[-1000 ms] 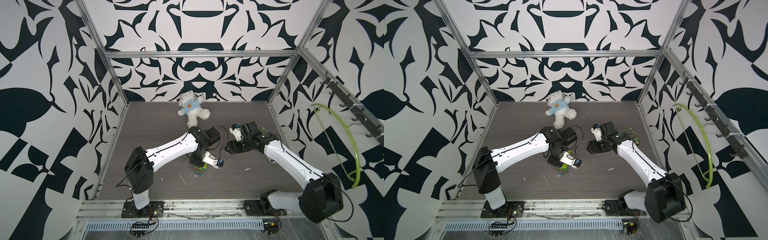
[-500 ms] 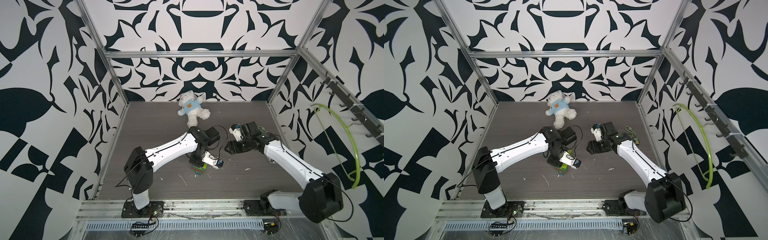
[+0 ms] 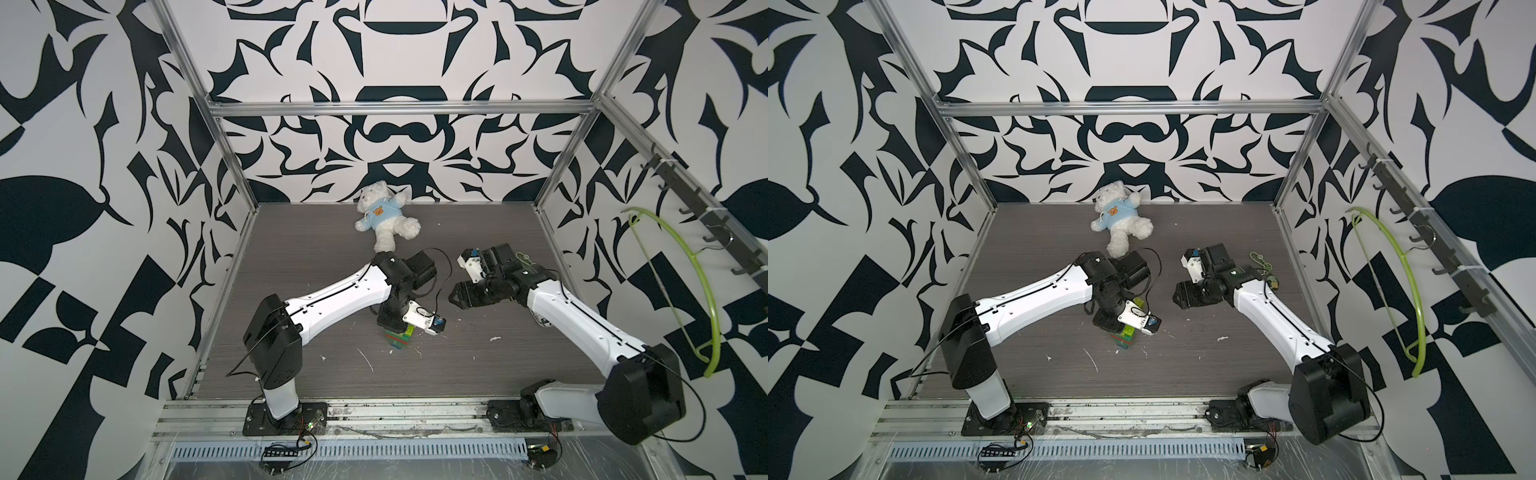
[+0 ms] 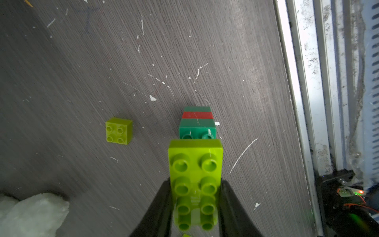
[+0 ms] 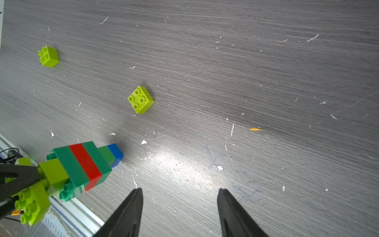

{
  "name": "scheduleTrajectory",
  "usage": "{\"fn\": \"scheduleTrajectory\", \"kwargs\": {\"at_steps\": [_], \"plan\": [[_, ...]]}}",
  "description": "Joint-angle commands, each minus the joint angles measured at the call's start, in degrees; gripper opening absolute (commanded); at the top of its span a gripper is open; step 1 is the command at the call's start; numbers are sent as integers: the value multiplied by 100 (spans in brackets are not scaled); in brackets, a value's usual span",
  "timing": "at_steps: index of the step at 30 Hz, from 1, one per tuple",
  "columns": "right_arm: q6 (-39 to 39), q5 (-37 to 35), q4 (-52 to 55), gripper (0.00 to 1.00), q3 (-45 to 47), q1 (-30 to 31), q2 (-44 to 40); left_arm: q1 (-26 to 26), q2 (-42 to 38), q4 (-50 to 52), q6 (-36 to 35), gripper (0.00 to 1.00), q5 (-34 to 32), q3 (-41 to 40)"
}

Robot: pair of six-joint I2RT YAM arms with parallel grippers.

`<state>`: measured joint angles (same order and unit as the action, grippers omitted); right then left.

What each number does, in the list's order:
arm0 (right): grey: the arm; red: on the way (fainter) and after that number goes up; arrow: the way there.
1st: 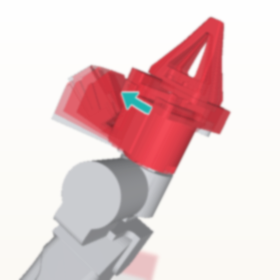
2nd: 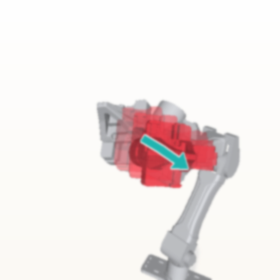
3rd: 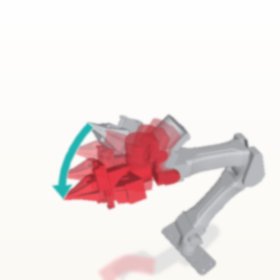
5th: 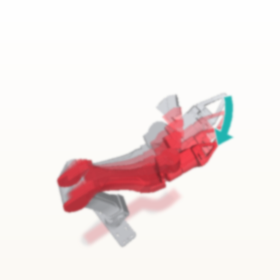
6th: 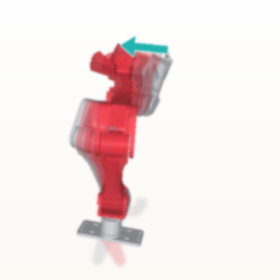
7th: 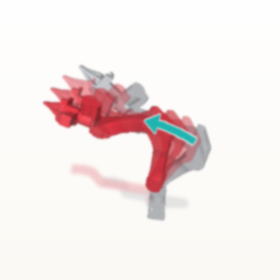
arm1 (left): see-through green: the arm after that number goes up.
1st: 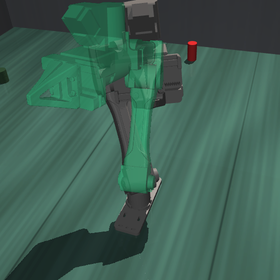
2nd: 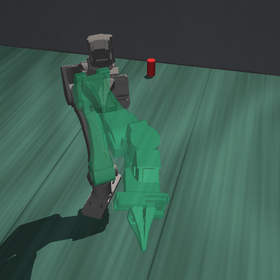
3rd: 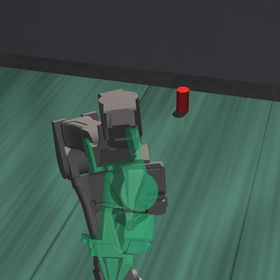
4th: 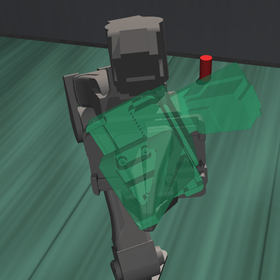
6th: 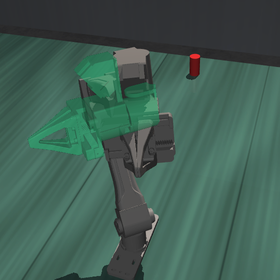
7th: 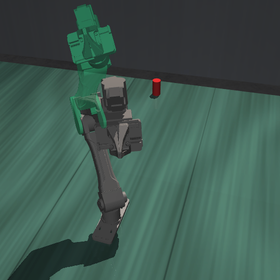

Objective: Assemble a carrot with lego
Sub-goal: Assemble the lego brick with the lego brick.

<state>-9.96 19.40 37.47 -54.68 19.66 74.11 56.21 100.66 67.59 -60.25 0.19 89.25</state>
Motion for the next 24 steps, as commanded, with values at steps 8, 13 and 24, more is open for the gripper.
{"fn": "scheduleTrajectory", "kwargs": {"at_steps": [8,13,24], "plan": [[51,82,-74,63,52,48,-19,-30,-20,202,29,15,-19,-72],[63,82,-74,62,53,46,-21,-40,-64,187,77,15,82,-90],[68,90,-74,62,54,65,-2,-136,-91,108,66,14,112,-198]]}}
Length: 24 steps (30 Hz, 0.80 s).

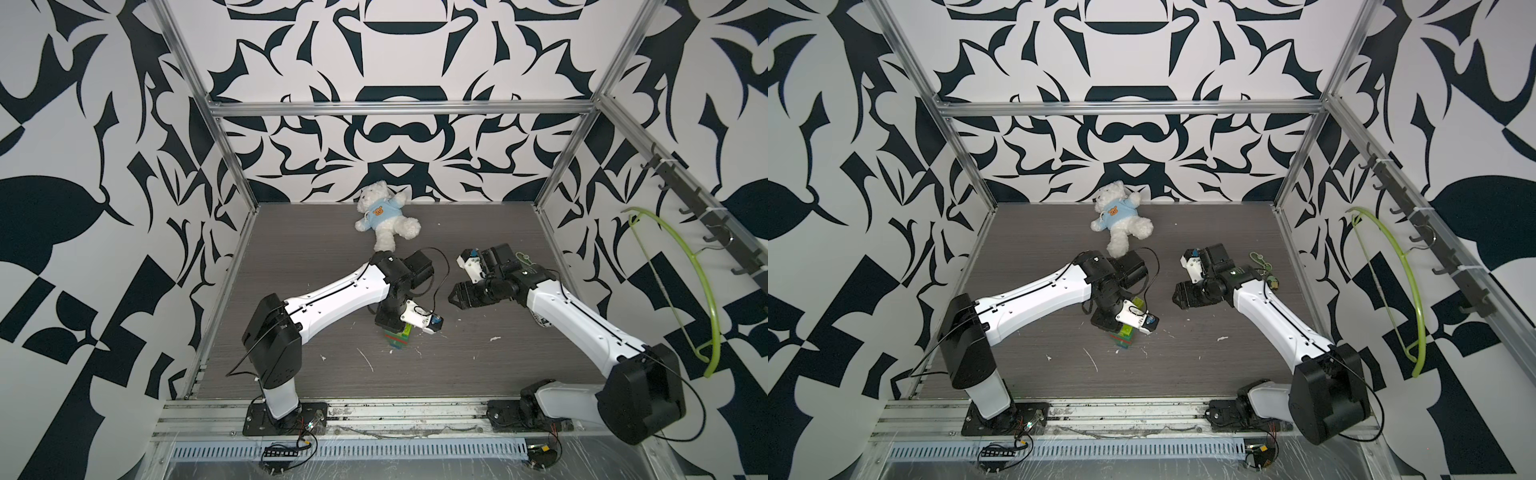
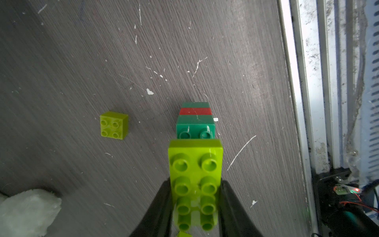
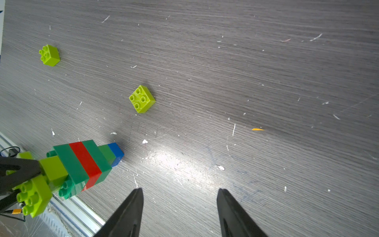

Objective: Assemble a carrot with lego
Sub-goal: Assemble the lego brick with the lego brick.

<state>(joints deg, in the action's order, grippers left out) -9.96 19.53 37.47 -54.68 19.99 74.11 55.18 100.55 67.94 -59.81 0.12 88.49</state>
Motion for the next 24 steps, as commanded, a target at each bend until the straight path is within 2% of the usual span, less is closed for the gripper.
{"fn": "scheduleTrajectory", "kwargs": {"at_steps": [1,12,24], "plan": [[68,77,-69,62,58,32,-6,-35,-93,84,22,14,124,-107],[75,69,-60,62,63,38,-6,-102,-28,127,22,14,229,-226],[82,60,-56,62,62,48,16,50,335,198,233,13,-4,-434]]}}
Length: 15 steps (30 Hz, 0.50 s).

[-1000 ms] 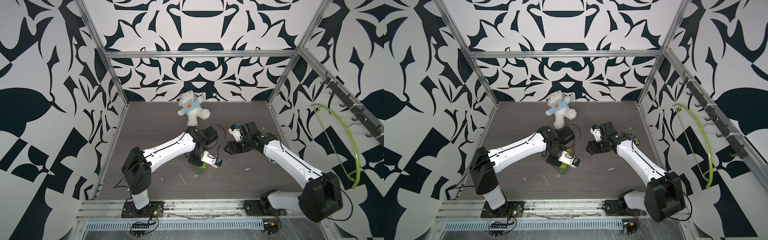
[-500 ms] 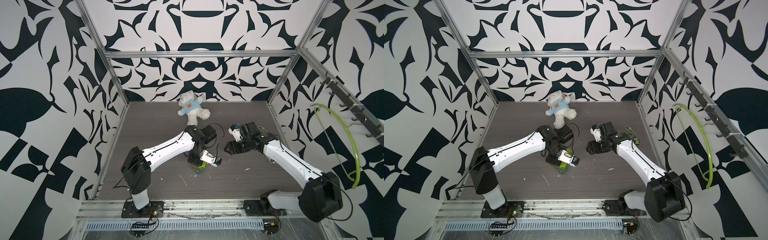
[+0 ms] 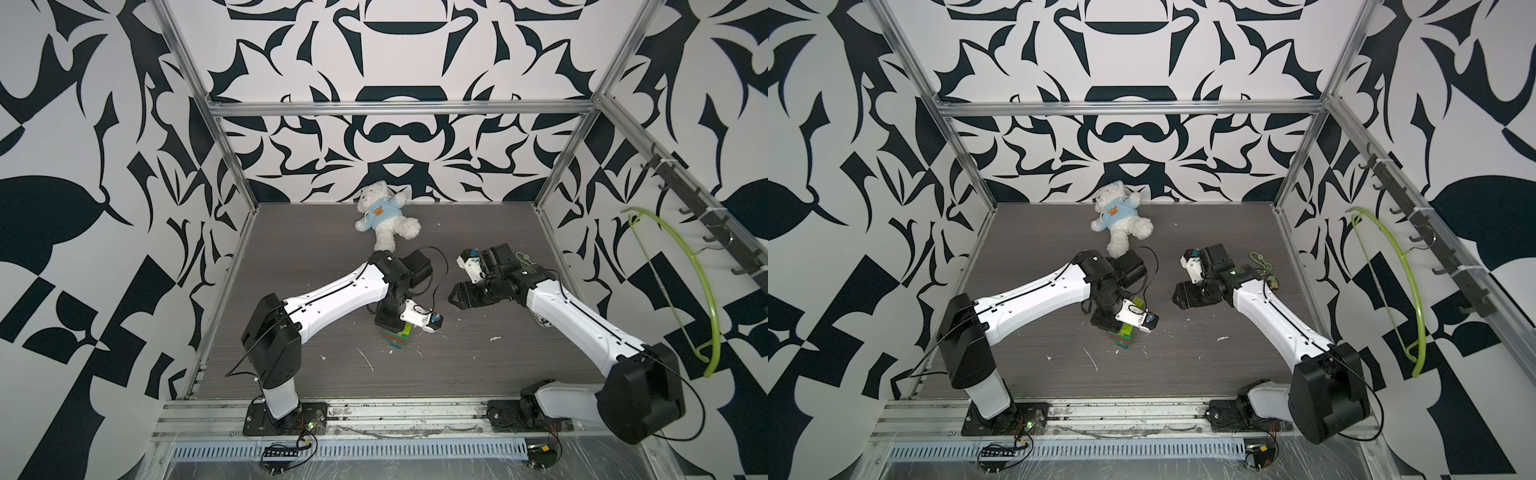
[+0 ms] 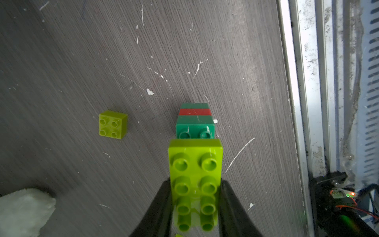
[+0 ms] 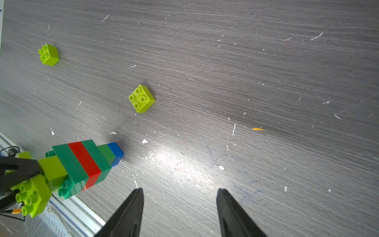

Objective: Assemble a carrot with lego
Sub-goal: Assemble the lego brick with the lego brick.

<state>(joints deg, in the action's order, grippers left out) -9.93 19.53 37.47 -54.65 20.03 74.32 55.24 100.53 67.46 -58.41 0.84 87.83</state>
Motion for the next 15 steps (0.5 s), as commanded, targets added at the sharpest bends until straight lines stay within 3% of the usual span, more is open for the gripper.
{"fn": "scheduleTrajectory", "kwargs": {"at_steps": [1,15], "plan": [[77,60,-56,62,60,41,-6,48,359,249,108,12,-74,-404],[88,52,-50,62,49,46,38,241,436,451,146,9,-585,-494]]}}
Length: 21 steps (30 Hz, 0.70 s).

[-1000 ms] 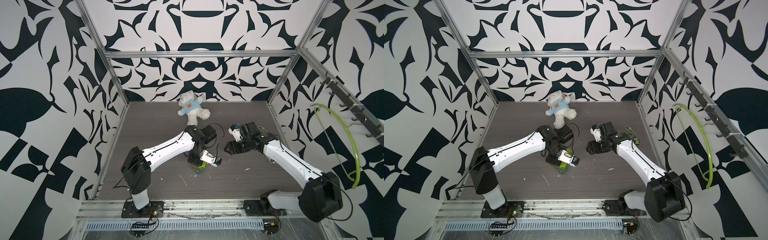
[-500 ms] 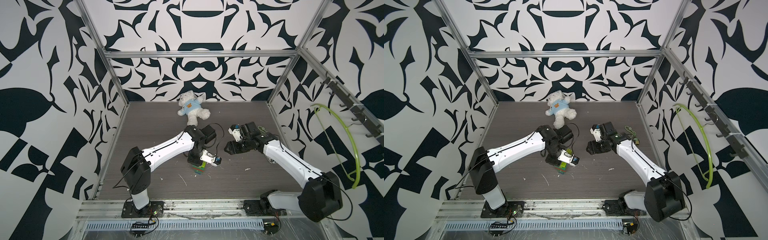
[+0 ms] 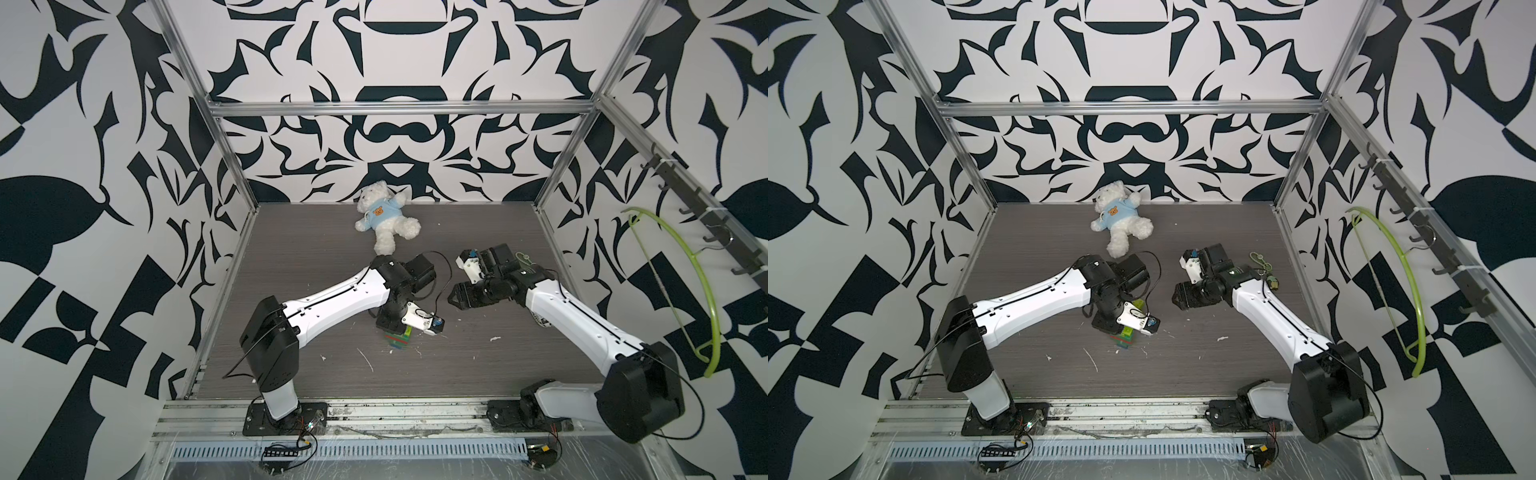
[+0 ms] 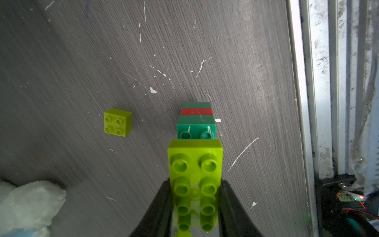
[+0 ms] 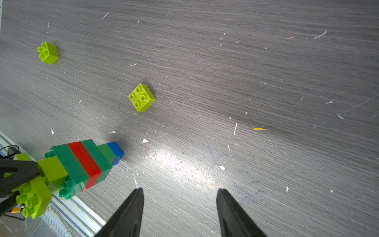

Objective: Assemble a carrot with lego
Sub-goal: Assemble the lego brick with the lego brick.

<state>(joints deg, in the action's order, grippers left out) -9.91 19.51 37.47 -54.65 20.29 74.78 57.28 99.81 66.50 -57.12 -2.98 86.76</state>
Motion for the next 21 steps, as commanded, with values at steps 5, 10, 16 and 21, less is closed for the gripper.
{"fn": "scheduleTrajectory", "kwargs": {"at_steps": [5,10,16,21], "plan": [[86,46,-47,62,42,21,1,38,716,788,179,8,-28,-266],[86,60,-46,62,33,21,8,-1,839,886,241,8,183,-118],[95,51,-46,62,42,18,3,-15,678,566,244,6,137,-37],[88,58,-48,61,34,27,32,-15,367,212,101,6,131,276]]}}
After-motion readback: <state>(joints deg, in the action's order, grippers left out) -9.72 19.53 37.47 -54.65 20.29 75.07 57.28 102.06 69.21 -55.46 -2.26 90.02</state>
